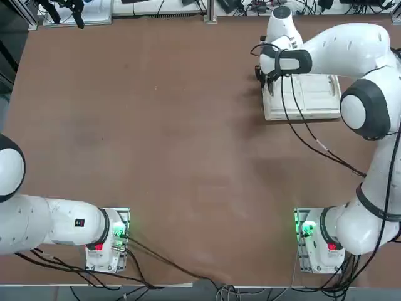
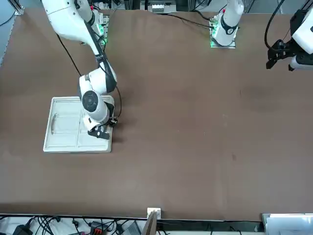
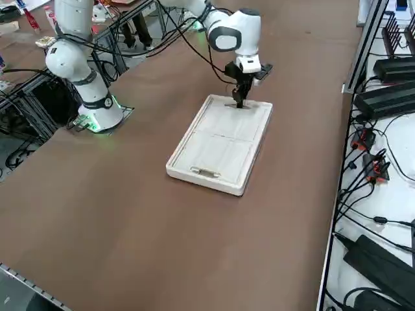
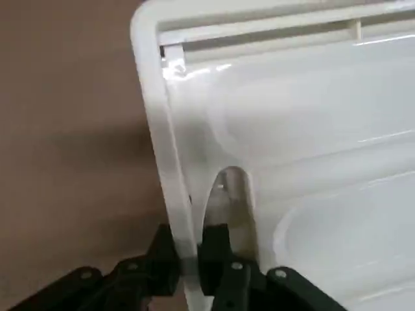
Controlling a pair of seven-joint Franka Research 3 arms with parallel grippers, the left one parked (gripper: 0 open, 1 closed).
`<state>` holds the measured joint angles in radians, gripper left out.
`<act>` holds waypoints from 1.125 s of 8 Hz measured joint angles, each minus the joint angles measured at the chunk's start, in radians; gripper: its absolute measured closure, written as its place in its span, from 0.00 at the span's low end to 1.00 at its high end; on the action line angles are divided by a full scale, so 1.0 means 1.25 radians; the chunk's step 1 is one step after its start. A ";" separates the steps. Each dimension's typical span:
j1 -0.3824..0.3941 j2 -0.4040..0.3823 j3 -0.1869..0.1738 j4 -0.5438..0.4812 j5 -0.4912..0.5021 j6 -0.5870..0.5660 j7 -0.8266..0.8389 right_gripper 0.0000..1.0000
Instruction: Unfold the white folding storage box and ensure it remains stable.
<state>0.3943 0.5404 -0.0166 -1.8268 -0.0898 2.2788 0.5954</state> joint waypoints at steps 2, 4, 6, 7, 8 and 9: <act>0.003 -0.014 0.002 0.048 -0.021 -0.095 0.005 0.81; 0.003 -0.022 0.002 0.088 -0.026 -0.154 0.006 0.81; 0.003 -0.032 0.003 0.105 -0.042 -0.179 0.009 0.81; 0.005 -0.040 0.004 0.112 -0.051 -0.196 0.011 0.81; 0.006 -0.049 0.004 0.123 -0.057 -0.220 0.012 0.81; 0.008 -0.054 0.005 0.141 -0.064 -0.249 0.016 0.81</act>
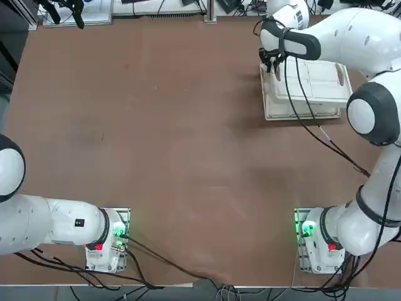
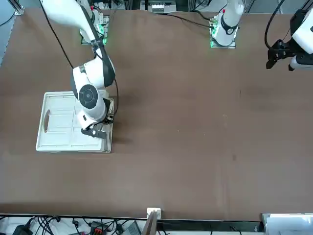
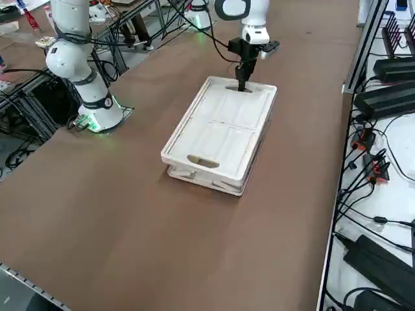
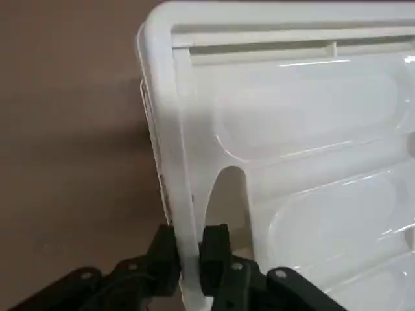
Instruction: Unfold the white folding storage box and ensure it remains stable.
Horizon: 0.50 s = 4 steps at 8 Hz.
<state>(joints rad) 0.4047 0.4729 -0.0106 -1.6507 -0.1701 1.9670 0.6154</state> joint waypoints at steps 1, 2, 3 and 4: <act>0.002 -0.001 0.001 0.020 -0.011 -0.025 0.011 0.81; 0.006 -0.001 0.002 0.034 -0.026 -0.040 0.017 0.81; 0.013 -0.001 0.003 0.039 -0.048 -0.049 0.031 0.81; 0.021 -0.001 0.004 0.043 -0.072 -0.055 0.048 0.81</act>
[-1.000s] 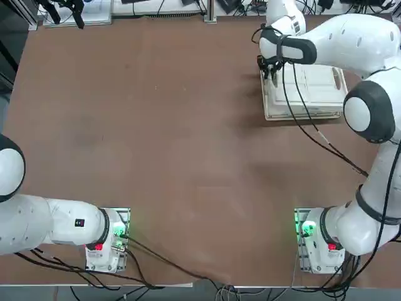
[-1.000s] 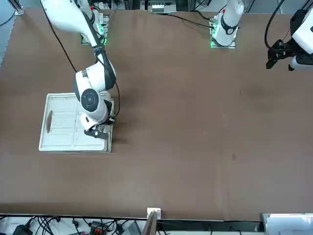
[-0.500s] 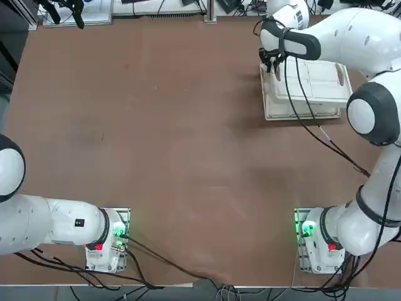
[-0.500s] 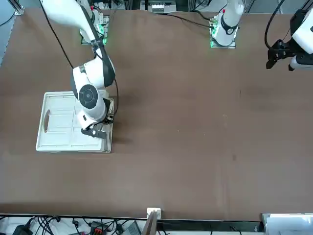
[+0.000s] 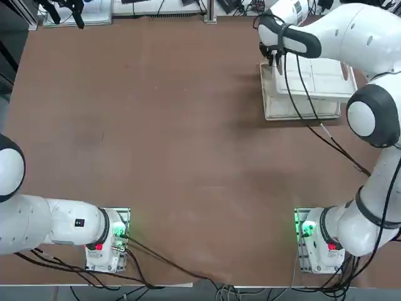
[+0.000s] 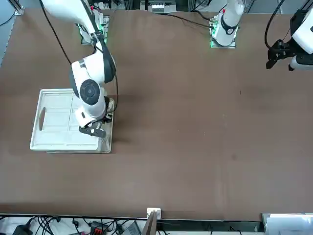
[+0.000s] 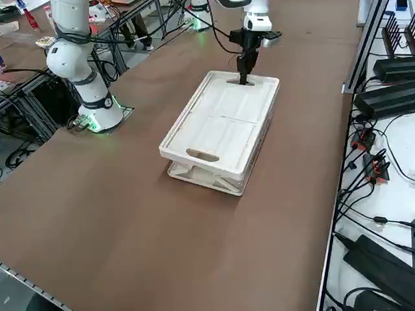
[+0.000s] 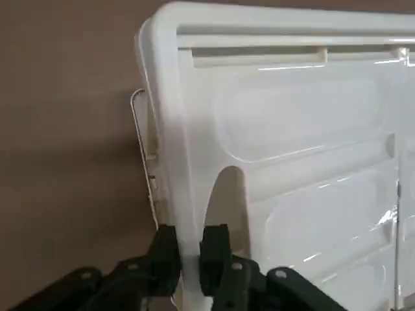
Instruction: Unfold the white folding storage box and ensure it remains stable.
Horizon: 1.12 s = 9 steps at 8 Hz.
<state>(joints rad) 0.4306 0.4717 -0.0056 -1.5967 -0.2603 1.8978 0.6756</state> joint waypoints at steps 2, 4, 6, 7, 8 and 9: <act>0.013 0.000 0.002 0.002 -0.044 -0.004 0.030 0.81; 0.028 0.000 0.003 0.002 -0.085 -0.005 0.062 0.81; 0.042 0.000 0.003 0.005 -0.117 -0.013 0.076 0.81; 0.046 0.001 0.003 0.009 -0.129 -0.016 0.079 0.81; 0.048 0.005 0.003 0.015 -0.137 -0.017 0.079 0.81; 0.049 0.007 0.003 0.019 -0.142 -0.017 0.079 0.81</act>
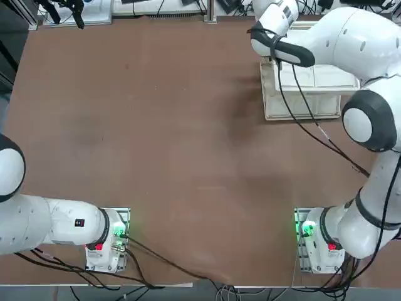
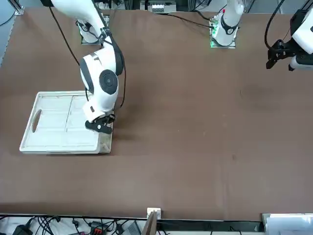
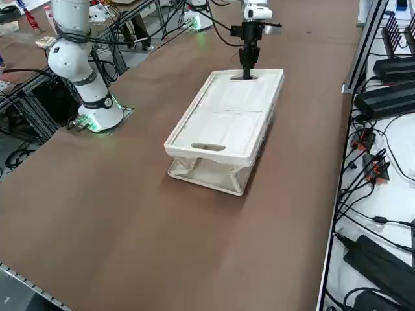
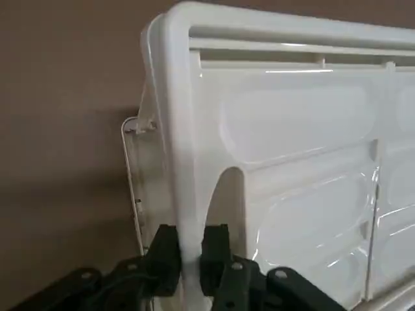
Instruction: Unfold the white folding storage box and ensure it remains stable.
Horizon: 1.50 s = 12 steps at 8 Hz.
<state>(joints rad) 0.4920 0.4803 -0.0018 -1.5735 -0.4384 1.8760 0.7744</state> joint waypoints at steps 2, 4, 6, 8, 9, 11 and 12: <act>0.003 0.001 0.000 0.001 -0.013 -0.001 0.000 0.81; 0.007 0.003 0.001 0.001 -0.027 -0.002 -0.008 0.81; 0.011 0.006 0.001 0.002 -0.033 -0.007 -0.025 0.81; 0.012 0.007 0.003 0.011 -0.032 -0.032 -0.060 0.81; 0.013 0.007 0.004 0.021 -0.028 -0.052 -0.078 0.81; 0.013 0.007 0.004 0.034 -0.014 -0.078 -0.114 0.81; 0.013 0.007 0.004 0.041 -0.008 -0.091 -0.133 0.81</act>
<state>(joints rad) 0.5085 0.4895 0.0037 -1.5228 -0.4481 1.7623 0.6088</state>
